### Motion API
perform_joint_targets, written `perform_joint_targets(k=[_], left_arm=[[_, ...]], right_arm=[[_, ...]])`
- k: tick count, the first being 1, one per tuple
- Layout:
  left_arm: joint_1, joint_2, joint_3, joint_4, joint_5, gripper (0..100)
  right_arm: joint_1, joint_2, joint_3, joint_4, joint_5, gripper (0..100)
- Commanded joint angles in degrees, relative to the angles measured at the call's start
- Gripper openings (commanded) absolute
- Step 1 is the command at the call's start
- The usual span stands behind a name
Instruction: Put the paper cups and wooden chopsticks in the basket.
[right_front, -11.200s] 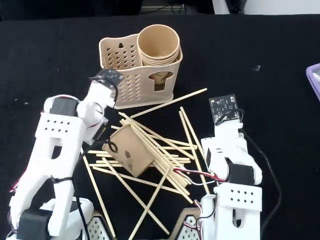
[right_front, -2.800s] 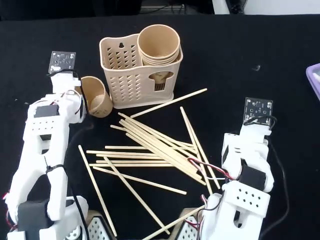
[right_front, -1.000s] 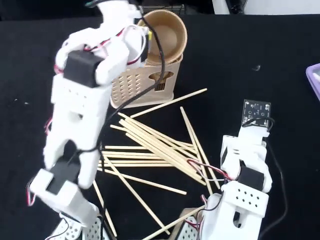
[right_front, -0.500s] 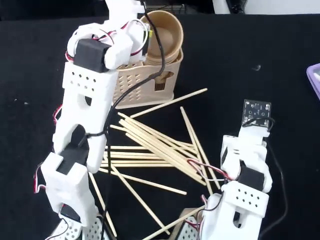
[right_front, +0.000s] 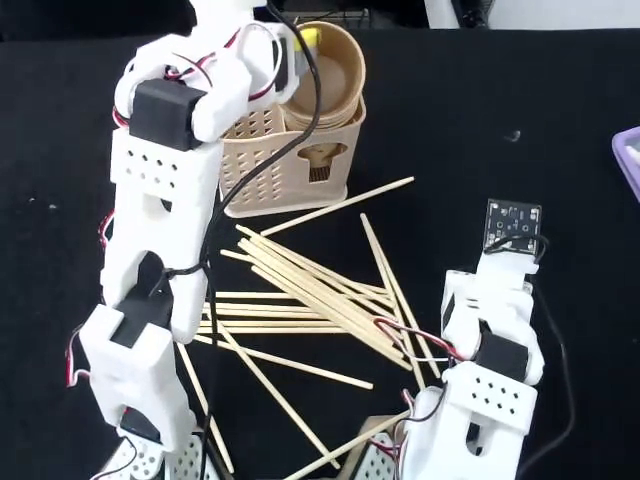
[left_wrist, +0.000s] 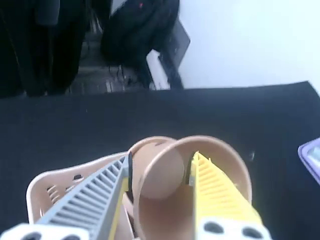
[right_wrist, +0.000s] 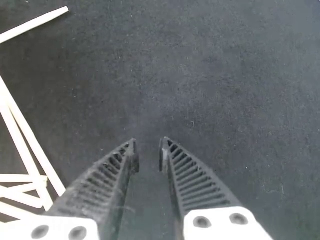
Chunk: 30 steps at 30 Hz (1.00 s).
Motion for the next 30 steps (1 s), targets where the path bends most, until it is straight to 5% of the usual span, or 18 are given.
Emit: perform_joint_targets(k=[1, 20, 30], left_arm=[[-0.66, -0.44, -2.15, -4.66, 0.62, 20], [-0.66, -0.97, 5.41, -13.10, 3.69, 20], [6.29, -0.79, 5.32, 4.92, 3.69, 20]], right_arm=[[-0.88, 0.22, -0.22, -1.14, 0.00, 8.9], [-0.88, 0.22, -0.22, -1.14, 0.00, 8.9], [-0.88, 0.22, -0.22, -1.23, 0.00, 8.9]])
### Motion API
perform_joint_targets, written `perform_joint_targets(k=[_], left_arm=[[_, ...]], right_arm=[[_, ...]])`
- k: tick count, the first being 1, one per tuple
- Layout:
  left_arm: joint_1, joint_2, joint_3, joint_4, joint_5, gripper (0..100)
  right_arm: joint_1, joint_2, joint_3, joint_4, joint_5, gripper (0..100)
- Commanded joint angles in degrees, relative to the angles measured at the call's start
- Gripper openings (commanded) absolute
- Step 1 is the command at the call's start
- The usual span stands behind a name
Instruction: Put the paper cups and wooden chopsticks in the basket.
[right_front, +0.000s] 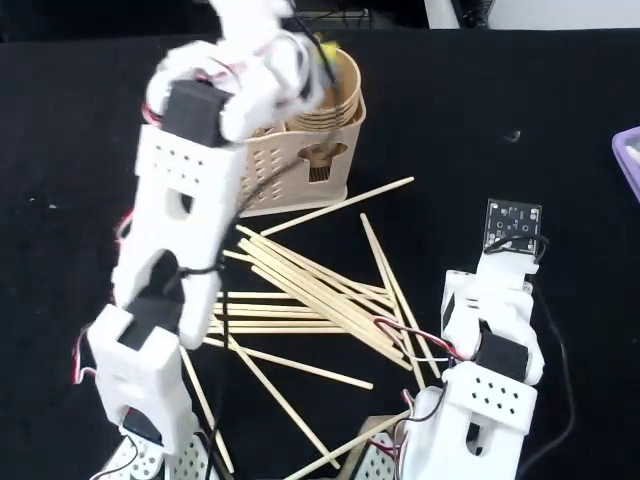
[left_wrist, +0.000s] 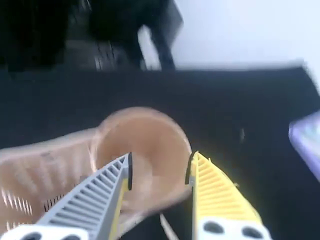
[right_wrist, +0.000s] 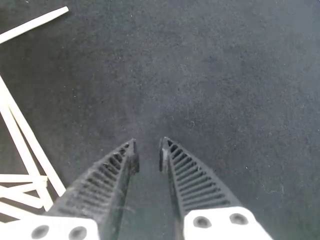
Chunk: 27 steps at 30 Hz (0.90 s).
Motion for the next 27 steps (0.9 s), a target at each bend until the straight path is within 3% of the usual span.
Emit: perform_joint_targets(k=[1, 4, 10, 14, 21, 27], left_arm=[[3.12, -1.23, -0.84, 6.15, 0.18, 20], [3.12, -2.29, -3.38, 7.47, -1.76, 20], [2.95, -7.82, -11.91, 19.78, -11.69, 20], [-3.74, -13.45, -7.52, 19.69, -13.01, 20], [-10.15, -36.57, 27.47, 19.60, -14.07, 20], [-15.87, -60.22, 68.79, 15.30, -27.60, 20]], right_arm=[[-0.88, 0.22, -0.22, -1.23, 0.00, 8.9], [-0.88, 0.22, -0.22, -1.14, 0.00, 8.9], [-0.88, 0.22, -0.22, -1.14, 0.00, 8.9], [-0.79, 0.22, -0.57, -0.79, 0.00, 8.9], [-0.70, 0.13, -0.75, -0.70, 0.00, 8.9], [-0.79, 0.13, -3.56, 3.34, 0.00, 8.9]])
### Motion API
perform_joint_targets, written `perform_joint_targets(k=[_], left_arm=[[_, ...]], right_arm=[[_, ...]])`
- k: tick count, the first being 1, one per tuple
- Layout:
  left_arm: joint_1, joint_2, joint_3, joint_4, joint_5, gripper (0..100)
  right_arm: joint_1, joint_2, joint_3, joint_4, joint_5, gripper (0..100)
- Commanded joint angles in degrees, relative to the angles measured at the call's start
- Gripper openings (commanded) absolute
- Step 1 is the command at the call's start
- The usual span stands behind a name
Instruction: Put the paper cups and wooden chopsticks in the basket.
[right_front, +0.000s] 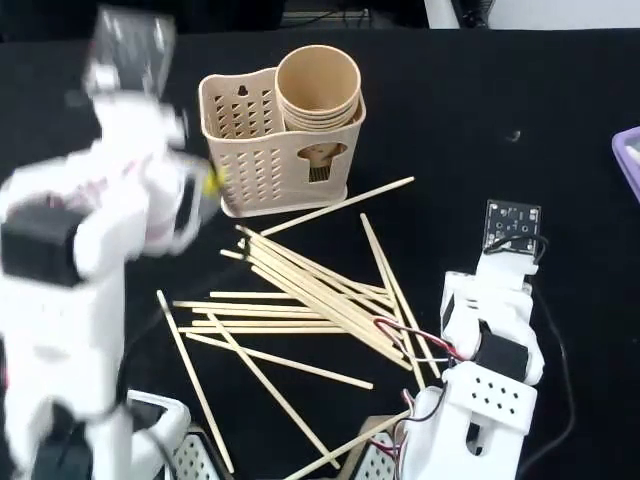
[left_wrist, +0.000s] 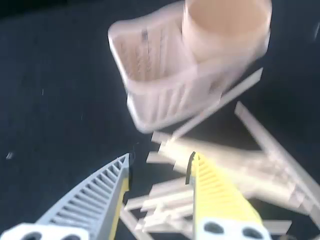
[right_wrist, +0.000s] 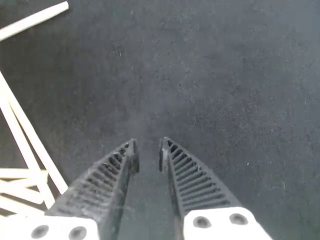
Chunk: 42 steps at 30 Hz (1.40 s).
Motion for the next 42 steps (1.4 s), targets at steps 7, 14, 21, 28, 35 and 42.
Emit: perform_joint_targets(k=[7, 14, 21, 28, 35, 42], left_arm=[[-12.70, -21.71, 65.27, -18.29, -7.56, 22], [-12.26, -17.58, 72.75, -24.26, 2.02, 23], [-11.74, -4.40, 74.15, -26.29, 2.29, 22], [-11.38, 12.04, 73.63, -40.18, 6.51, 23], [-5.41, 15.38, 72.57, -45.01, 6.68, 22], [-3.47, 15.21, 70.37, -44.84, 6.77, 10]], right_arm=[[-0.79, 0.13, -3.56, 2.29, 0.00, 8.9], [-0.79, 0.13, -3.47, 2.29, 0.00, 8.9], [-0.79, 0.13, -3.47, 2.29, 0.00, 8.9], [-0.79, 0.13, -3.47, 2.29, 0.00, 8.9], [-0.79, 0.13, -3.47, 2.29, 0.00, 8.9], [-0.79, 0.13, -3.47, 2.29, 0.00, 8.9]])
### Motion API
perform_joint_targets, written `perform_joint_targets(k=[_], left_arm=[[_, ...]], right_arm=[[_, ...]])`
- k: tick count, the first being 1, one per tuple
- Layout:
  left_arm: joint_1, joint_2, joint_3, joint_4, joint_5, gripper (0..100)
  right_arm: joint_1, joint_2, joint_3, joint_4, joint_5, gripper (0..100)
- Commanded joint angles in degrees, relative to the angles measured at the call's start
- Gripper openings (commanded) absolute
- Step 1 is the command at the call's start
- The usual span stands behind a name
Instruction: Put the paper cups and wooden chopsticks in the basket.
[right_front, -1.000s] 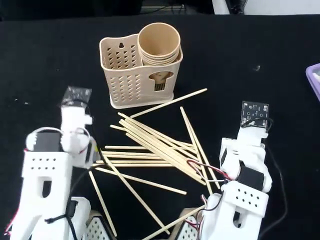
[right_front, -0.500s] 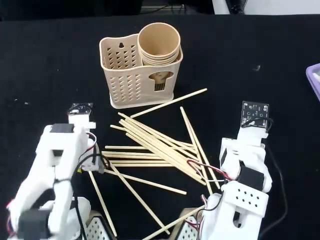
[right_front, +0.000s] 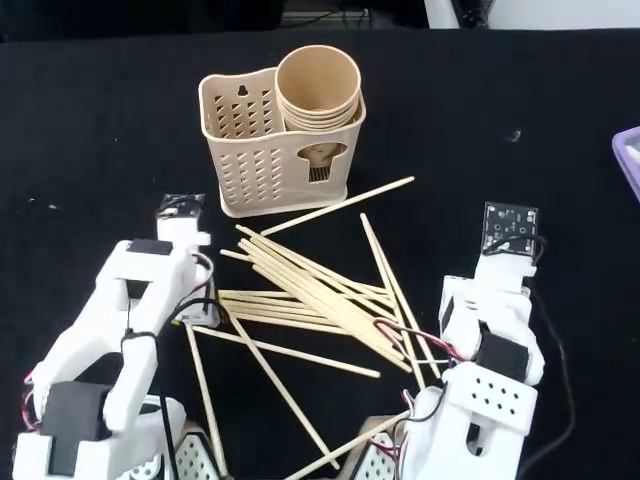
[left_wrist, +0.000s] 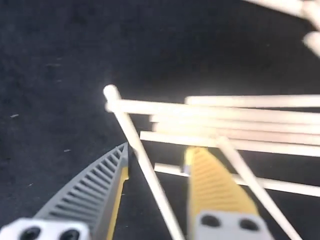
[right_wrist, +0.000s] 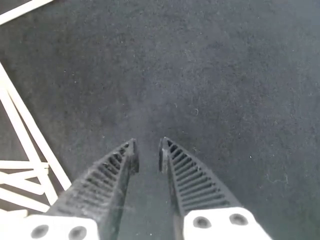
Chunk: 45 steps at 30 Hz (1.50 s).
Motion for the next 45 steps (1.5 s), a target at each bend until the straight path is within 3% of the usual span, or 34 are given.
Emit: perform_joint_targets(k=[1, 3, 8, 18, 22, 27, 30, 36, 41, 45], left_arm=[[1.45, 0.88, -2.68, -1.32, 0.53, 7], [1.10, 0.53, -3.03, -1.41, 0.35, 3], [-0.84, -2.64, -3.47, -1.41, 0.44, 3], [-11.56, -20.04, -3.21, -1.05, 0.70, 3], [-15.34, -28.84, -2.07, -1.67, 7.38, 3], [-13.67, -38.95, -1.54, -5.71, 13.63, 4], [-9.89, -45.01, -1.63, -8.09, 6.51, 4], [-3.03, -54.59, -1.36, -7.82, -18.29, 3], [0.13, -55.47, -1.01, 3.60, -32.09, 3], [7.96, -53.63, 3.56, 10.55, -39.38, 3]], right_arm=[[-0.79, 0.13, -3.47, 0.26, -0.09, 8.9], [-0.79, 0.13, -3.47, 0.26, -0.09, 8.9], [-0.79, 0.13, -3.47, 0.26, -0.09, 8.9], [-0.79, 0.13, -3.47, 0.26, -0.09, 8.9], [-0.79, 0.13, -3.47, 0.26, -0.09, 8.9], [-0.79, 0.13, -3.47, 0.18, -0.09, 8.9], [-0.79, 0.13, -3.47, 0.18, -0.09, 8.9], [-0.79, 0.13, -3.47, 0.18, -0.09, 8.9], [-0.79, 0.13, -3.47, 0.18, -0.09, 8.9], [-0.79, 0.13, -3.47, 0.18, -0.09, 8.9]])
